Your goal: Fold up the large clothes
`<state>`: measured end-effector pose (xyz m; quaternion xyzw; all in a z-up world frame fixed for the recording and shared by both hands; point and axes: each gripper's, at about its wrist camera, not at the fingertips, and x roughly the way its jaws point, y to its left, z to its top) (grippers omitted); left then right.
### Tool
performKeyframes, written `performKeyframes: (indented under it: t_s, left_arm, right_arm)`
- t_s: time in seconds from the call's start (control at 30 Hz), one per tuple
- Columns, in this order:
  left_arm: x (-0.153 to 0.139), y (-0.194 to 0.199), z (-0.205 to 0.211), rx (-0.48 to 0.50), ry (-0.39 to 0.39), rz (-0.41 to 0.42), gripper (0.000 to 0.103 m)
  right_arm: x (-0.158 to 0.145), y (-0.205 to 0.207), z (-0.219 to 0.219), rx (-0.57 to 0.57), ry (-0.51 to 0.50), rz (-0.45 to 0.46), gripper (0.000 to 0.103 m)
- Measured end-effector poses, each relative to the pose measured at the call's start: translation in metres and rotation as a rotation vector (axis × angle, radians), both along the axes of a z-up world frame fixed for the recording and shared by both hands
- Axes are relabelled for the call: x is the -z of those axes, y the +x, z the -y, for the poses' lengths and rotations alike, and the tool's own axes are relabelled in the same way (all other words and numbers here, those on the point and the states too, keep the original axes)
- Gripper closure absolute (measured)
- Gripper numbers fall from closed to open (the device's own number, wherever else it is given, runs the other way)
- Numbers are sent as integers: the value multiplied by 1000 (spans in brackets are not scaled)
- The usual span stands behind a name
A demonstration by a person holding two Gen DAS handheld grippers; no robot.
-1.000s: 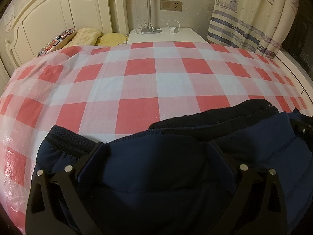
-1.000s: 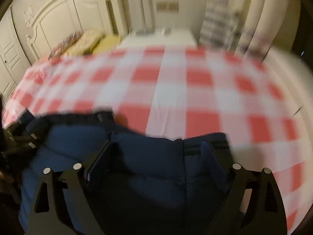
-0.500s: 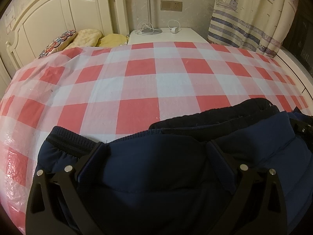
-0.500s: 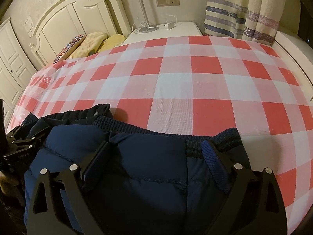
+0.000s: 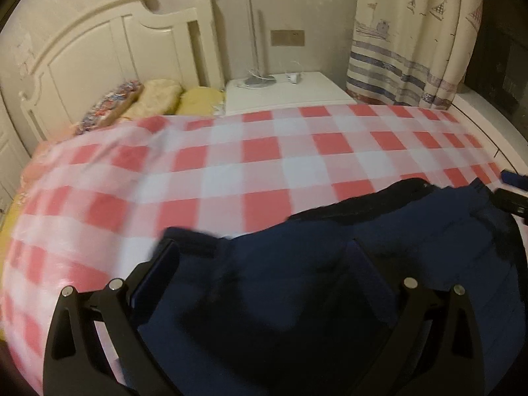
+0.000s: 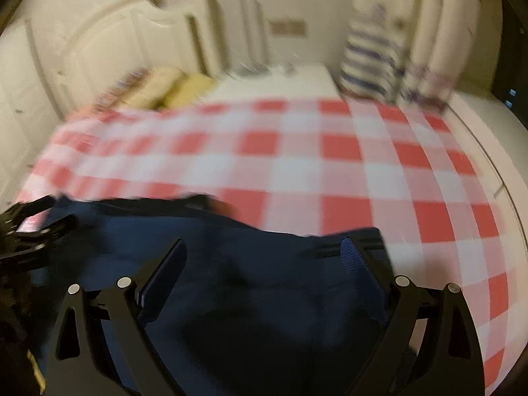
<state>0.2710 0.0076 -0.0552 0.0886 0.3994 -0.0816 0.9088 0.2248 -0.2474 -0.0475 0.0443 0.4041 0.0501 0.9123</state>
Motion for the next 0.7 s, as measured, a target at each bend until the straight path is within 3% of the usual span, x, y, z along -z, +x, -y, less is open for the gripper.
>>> performKeyframes:
  t_s: [0.1,0.17,0.23,0.3,0.5,0.7]
  left_arm:
    - [20,-3,-22,-47,57,-35,3]
    - [38,-1,-29,-62,79,-72,2]
    - [50,3,-38,-63,23,-115,2]
    - [51,7,-43,-69,0,-127,2]
    - [60,14,-52,-66,-76,-180,2]
    - [56,9,-49,-78,-88,-176,2]
  right_arm:
    - [-11,-18,-28,-101,-45,26,13]
    - [-2,-22,-41,-140,-81,7,12]
    - [29,-19,-49,-154,-133,-62,12]
    - [57,-13,-43,-143,-66,-113,9]
    - [58,-9,-40,-148,-28,-125,7]
    - [61,-9,-39,-153,-11,-128,6]
